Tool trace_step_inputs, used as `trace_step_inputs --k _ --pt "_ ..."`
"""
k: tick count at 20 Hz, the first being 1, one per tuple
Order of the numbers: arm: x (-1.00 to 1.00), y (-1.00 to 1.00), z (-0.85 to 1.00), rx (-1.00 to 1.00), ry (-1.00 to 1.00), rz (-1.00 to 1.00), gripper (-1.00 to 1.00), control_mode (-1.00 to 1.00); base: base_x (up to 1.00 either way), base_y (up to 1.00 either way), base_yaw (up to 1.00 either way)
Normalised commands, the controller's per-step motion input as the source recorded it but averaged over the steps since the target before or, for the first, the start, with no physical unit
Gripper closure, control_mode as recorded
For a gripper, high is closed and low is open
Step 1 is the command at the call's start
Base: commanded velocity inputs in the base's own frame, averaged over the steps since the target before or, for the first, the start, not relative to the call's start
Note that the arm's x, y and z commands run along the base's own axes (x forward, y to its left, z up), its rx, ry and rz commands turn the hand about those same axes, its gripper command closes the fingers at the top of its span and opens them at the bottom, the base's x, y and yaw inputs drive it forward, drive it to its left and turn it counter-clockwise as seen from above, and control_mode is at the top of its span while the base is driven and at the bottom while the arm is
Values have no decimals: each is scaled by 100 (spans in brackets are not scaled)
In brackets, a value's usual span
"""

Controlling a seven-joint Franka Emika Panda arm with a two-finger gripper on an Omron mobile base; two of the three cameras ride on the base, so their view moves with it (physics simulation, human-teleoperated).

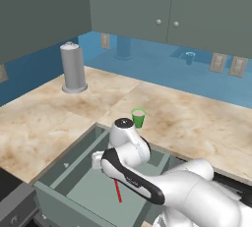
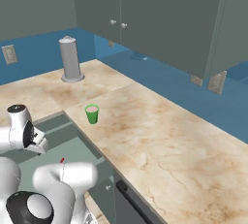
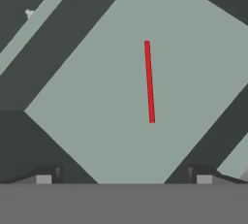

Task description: Pick up the straw from the left drawer and put it inside the smoothie cup.

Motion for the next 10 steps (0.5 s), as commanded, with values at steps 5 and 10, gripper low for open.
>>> trace_step_inputs --k 5,10 --pt "2 0 -21 0 5 0 -100 -100 0 0 0" --pt "8 -1 -26 -1 1 0 -100 -100 0 0 0"
